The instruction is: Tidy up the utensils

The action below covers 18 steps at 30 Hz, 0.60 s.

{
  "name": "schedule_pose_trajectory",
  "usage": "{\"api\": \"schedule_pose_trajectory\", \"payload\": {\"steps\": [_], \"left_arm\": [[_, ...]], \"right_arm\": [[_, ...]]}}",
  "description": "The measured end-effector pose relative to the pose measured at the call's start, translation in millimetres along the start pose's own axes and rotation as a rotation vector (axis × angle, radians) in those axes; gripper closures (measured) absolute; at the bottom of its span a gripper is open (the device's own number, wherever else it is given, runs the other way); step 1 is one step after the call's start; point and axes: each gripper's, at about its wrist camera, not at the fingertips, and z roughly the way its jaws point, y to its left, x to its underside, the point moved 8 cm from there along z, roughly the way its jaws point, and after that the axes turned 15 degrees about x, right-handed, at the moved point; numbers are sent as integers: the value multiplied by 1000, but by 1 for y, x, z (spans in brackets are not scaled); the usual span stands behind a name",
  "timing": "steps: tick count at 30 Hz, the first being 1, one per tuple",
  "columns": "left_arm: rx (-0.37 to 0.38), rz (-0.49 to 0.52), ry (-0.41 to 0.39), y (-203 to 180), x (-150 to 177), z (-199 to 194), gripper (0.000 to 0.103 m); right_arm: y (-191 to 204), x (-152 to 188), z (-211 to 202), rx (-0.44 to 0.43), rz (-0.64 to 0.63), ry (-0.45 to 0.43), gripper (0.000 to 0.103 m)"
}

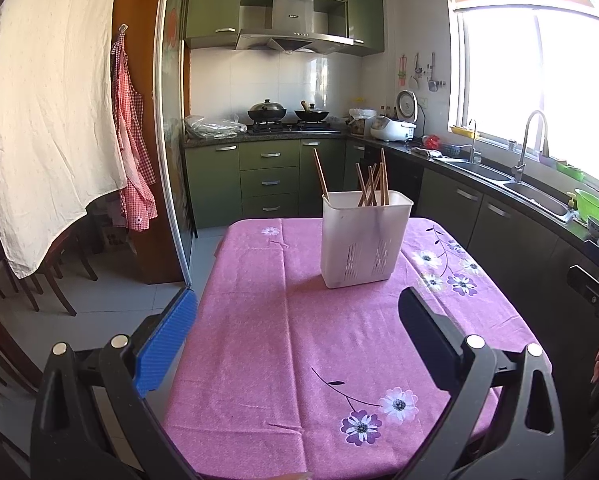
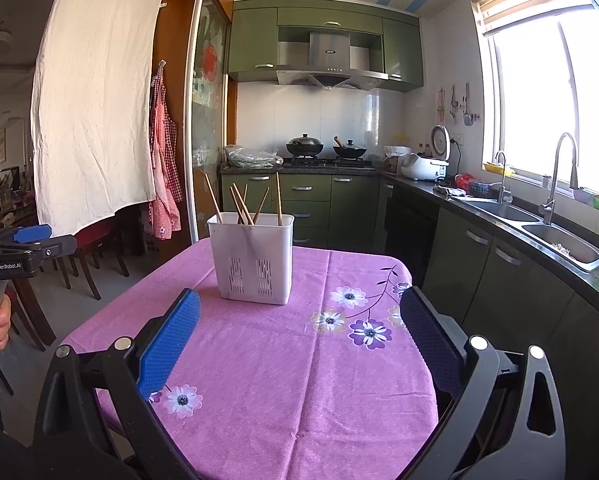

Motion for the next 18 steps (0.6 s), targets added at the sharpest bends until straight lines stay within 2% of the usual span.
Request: {"api": "schedule_pose_trajectory", "payload": {"steps": [18], "left_arm": [[1, -2, 2, 1, 1, 0, 7]], "right_arm": [[6, 2, 6, -9, -5, 8, 5]]}}
